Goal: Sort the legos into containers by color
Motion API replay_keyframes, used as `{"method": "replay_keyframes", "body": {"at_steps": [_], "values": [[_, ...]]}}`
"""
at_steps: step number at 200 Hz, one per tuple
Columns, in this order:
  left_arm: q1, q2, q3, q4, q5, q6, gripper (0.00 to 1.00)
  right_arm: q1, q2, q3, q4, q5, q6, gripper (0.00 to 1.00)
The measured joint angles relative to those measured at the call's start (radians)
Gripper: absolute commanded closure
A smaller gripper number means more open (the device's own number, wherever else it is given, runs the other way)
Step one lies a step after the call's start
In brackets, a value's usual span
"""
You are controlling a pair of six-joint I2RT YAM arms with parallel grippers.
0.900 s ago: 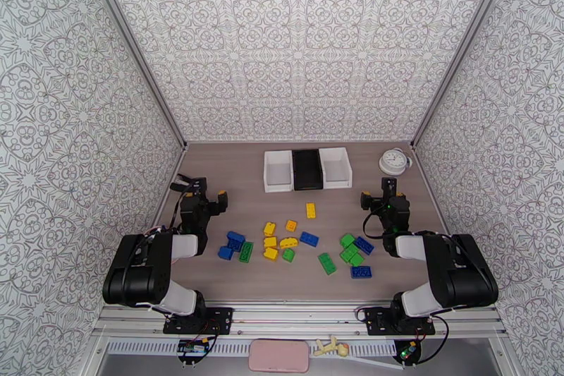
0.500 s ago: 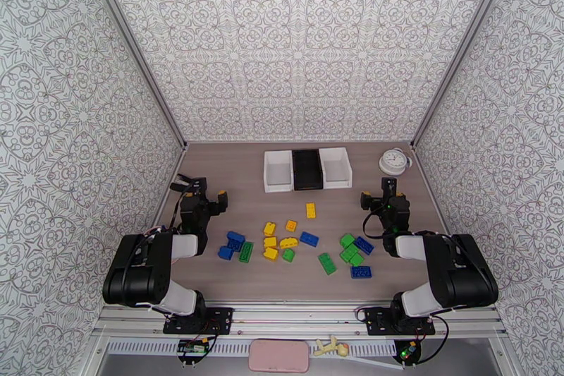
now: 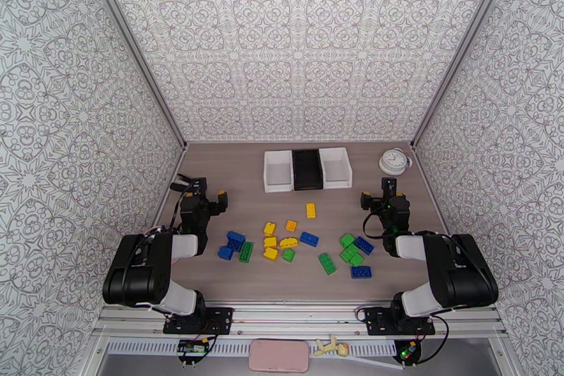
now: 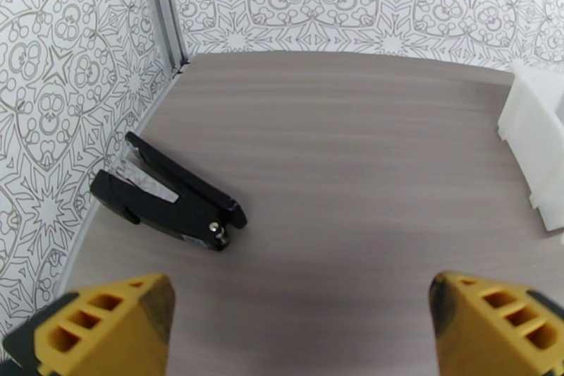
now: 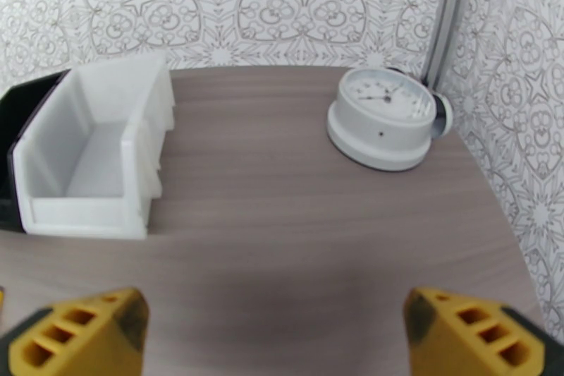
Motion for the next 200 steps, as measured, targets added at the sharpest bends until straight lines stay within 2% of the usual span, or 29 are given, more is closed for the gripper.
{"method": "replay_keyframes", "body": {"at_steps": [21,43,89,116,149,200], "values": [[-0.011,-0.031,0.0,-0.045,-0.009,0.001,0.0,0.0,-0.012,0.0,-0.013,0.0,0.0,0.0],[-0.034,-0.135,0.002,-0.133,-0.017,0.013,0.0,0.001,-0.082,0.008,-0.087,0.0,-0.001,0.0],[-0.153,-0.384,0.019,-0.303,-0.02,0.083,0.0,0.049,-0.213,0.091,-0.254,0.024,-0.009,0.0],[-0.226,-0.472,0.021,-0.39,0.008,0.103,0.0,0.118,-0.262,0.15,-0.415,0.051,-0.004,0.0],[-0.322,-0.516,0.034,-0.481,0.102,0.117,0.0,0.221,-0.298,0.248,-0.619,0.074,0.031,0.01],[-0.451,-0.517,0.051,-0.522,0.258,0.144,0.0,0.405,-0.237,0.34,-0.824,0.113,0.158,0.0]]}}
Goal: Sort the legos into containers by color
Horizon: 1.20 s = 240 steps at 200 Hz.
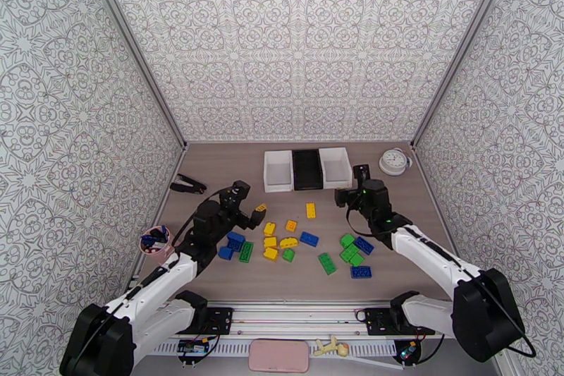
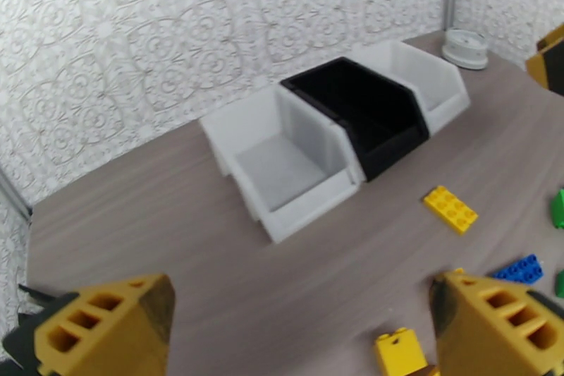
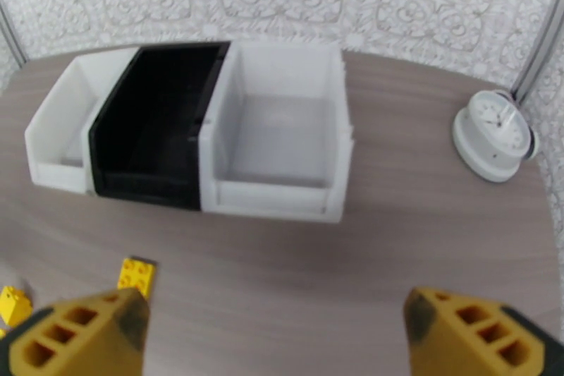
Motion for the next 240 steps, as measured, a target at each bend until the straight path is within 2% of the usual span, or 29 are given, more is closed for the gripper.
{"method": "replay_keyframes", "body": {"at_steps": [34,74,94,120,141,206,240], "values": [[-0.011,0.0,0.047,-0.108,0.165,0.04,0.0,0.129,0.15,0.108,-0.126,0.063,0.113,0.0],[-0.031,-0.005,0.07,-0.233,0.328,0.126,0.0,0.221,0.373,0.313,-0.283,0.126,0.214,0.01],[-0.054,-0.013,0.056,-0.24,0.345,0.154,0.0,0.246,0.447,0.369,-0.321,0.122,0.24,0.05],[-0.066,-0.01,0.053,-0.274,0.351,0.21,0.0,0.251,0.545,0.448,-0.373,0.107,0.261,0.19],[-0.066,0.001,0.053,-0.294,0.354,0.241,0.0,0.251,0.601,0.486,-0.396,0.1,0.275,0.25],[-0.066,0.01,0.053,-0.3,0.377,0.269,0.0,0.251,0.689,0.525,-0.422,0.072,0.301,0.42],[-0.066,0.01,0.053,-0.3,0.377,0.277,0.0,0.251,0.696,0.526,-0.42,0.06,0.319,0.56]]}}
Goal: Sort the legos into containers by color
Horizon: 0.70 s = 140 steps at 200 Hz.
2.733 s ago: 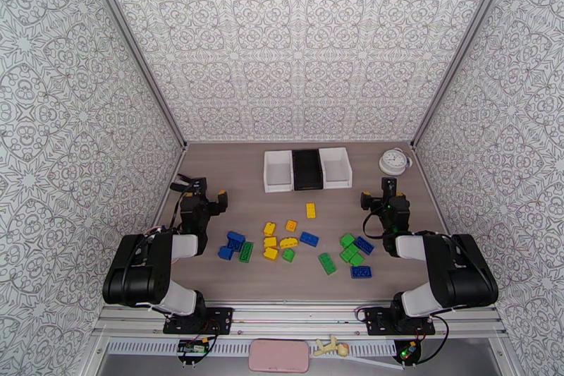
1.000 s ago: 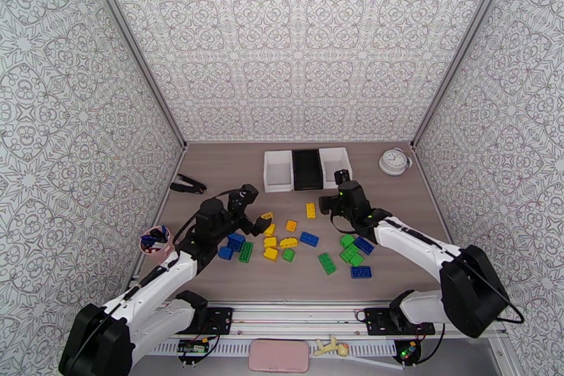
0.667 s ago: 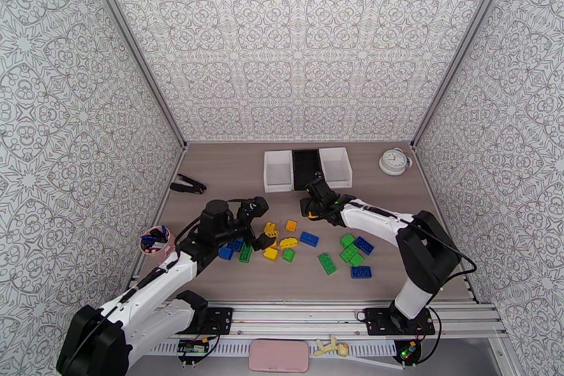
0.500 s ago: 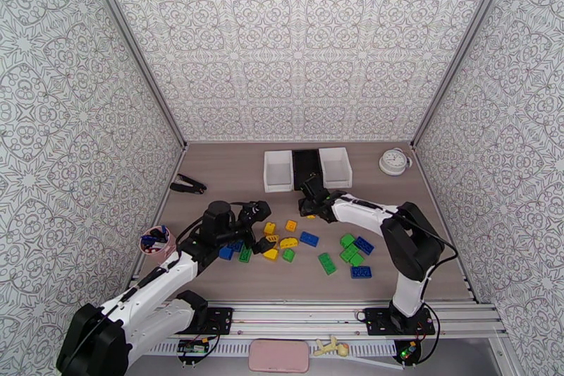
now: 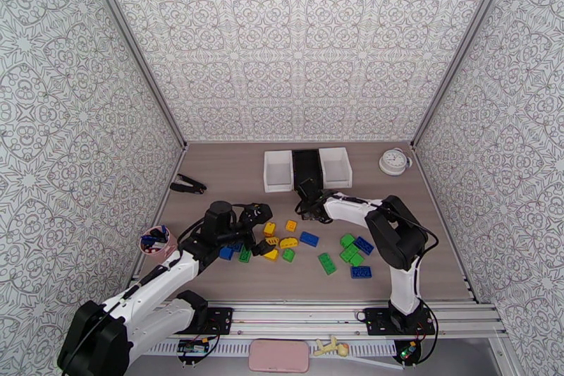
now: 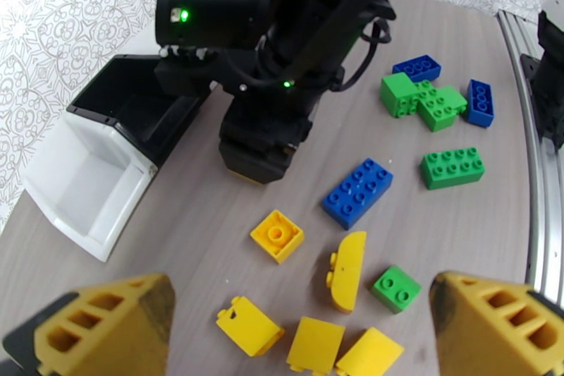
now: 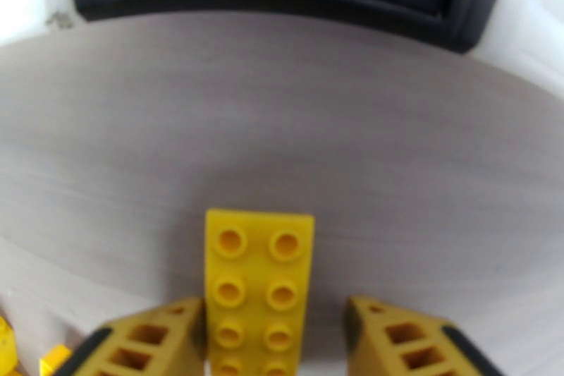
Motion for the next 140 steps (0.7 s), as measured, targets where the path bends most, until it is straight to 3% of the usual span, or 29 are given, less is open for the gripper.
{"method": "replay_keyframes", "body": {"at_steps": [42,85,140], "values": [[0.0,0.002,0.0,0.0,0.0,0.003,0.0,0.0,0.0,-0.001,0.005,-0.005,0.022,0.7],[0.0,0.003,0.0,0.0,0.0,0.002,0.0,0.0,-0.02,-0.024,0.024,-0.002,0.022,0.69],[-0.04,-0.003,0.0,0.081,-0.067,-0.124,0.0,0.0,-0.215,-0.103,0.08,0.042,-0.006,0.68]]}}
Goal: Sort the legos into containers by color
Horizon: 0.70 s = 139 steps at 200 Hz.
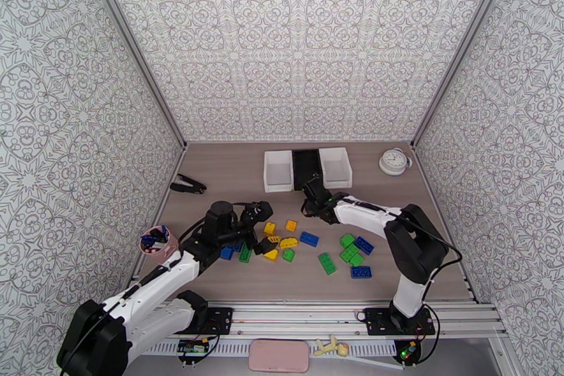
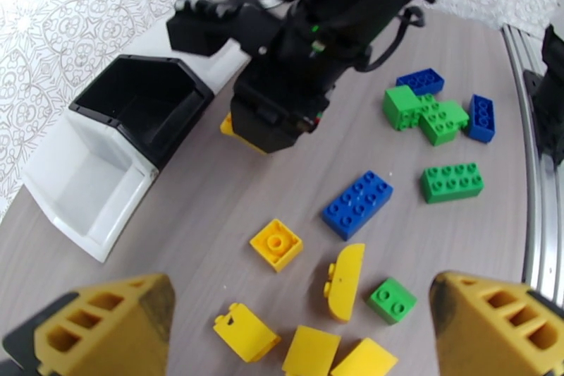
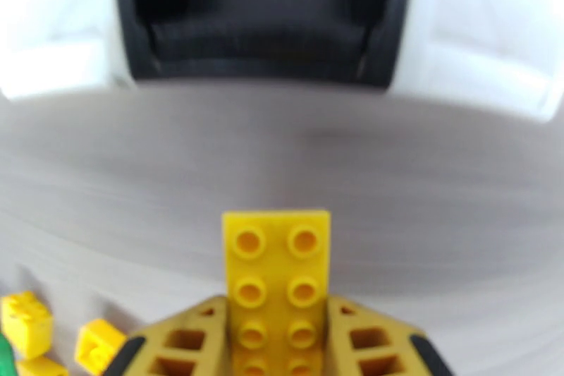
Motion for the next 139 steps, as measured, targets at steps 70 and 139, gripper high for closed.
{"method": "replay_keyframes", "body": {"at_steps": [70,139], "values": [[-0.152,0.178,0.001,0.288,-0.228,-0.141,0.0,-0.074,-0.088,0.011,0.095,0.023,-0.136,0.68],[-0.179,0.335,0.053,0.443,-0.296,-0.192,0.0,-0.242,0.079,0.231,0.138,-0.011,-0.225,0.69]]}}
